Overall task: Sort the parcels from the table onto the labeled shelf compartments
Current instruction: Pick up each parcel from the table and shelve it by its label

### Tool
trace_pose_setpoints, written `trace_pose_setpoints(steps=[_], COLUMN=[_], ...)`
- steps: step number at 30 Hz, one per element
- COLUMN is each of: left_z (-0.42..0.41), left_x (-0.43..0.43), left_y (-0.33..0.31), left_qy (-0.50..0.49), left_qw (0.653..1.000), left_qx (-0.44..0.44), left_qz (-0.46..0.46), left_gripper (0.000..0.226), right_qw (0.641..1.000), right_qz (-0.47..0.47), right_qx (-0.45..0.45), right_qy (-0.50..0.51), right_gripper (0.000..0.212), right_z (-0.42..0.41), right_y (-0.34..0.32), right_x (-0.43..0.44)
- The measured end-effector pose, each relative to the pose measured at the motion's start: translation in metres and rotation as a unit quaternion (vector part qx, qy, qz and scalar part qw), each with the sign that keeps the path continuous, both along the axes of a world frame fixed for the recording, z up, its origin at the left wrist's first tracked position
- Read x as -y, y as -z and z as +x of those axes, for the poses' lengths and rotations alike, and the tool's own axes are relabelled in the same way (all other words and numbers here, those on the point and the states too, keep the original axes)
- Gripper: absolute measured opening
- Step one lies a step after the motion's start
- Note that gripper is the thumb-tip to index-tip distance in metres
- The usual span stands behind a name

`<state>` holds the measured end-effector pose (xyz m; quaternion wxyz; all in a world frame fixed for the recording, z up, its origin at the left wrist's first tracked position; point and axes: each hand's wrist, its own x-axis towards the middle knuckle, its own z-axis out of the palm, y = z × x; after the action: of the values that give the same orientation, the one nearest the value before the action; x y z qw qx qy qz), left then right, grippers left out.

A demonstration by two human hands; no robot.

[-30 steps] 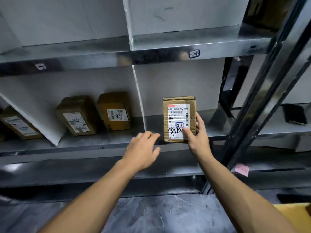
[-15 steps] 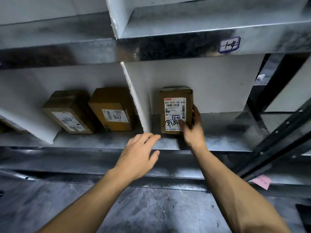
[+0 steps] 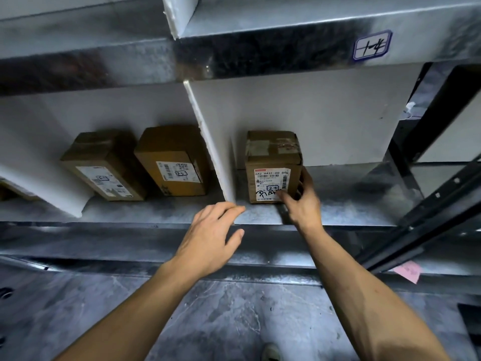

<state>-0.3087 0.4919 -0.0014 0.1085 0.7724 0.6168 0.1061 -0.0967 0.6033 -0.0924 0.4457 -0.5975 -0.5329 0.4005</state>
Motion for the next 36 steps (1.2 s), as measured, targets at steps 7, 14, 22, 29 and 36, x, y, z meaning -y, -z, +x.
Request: trace_pose_setpoints(steps=[7,14,22,29,36], left_z=[-0.002,0.003,0.032,0.094,0.185], left_x=[0.004,0.017,0.06,0.111,0.169], left_y=[0.001,0.003,0.011,0.018,0.006], left_qy=[0.005,0.06,0.169,0.293,0.424], left_qw=[1.0,0.998,0.985,0.955,0.904], left_qx=[0.017,0.016,-0.007,-0.035,-0.041], left_qz=[-0.004,0.0,0.011,0.015,0.039], left_gripper=[0.048,0.049,0.05,0.05,0.05], right_qw=[0.998,0.92,0.806,0.788,0.772], right_qz=[0.002,0.063,0.022,-0.116,-0.209], right_qx=[0.068,0.383,0.591,0.601,0.561], right_qy=[-0.008,-0.05,-0.029,0.066,0.214], right_gripper=[0.079,0.049,0.052,0.052,0.048], right_z=[0.011,0.037,0.058,0.09,0.137], right_y=[-0.018,-0.029,-0.045,-0.055,-0.068], right_x=[0.02,0.102,0.23,0.352,0.463])
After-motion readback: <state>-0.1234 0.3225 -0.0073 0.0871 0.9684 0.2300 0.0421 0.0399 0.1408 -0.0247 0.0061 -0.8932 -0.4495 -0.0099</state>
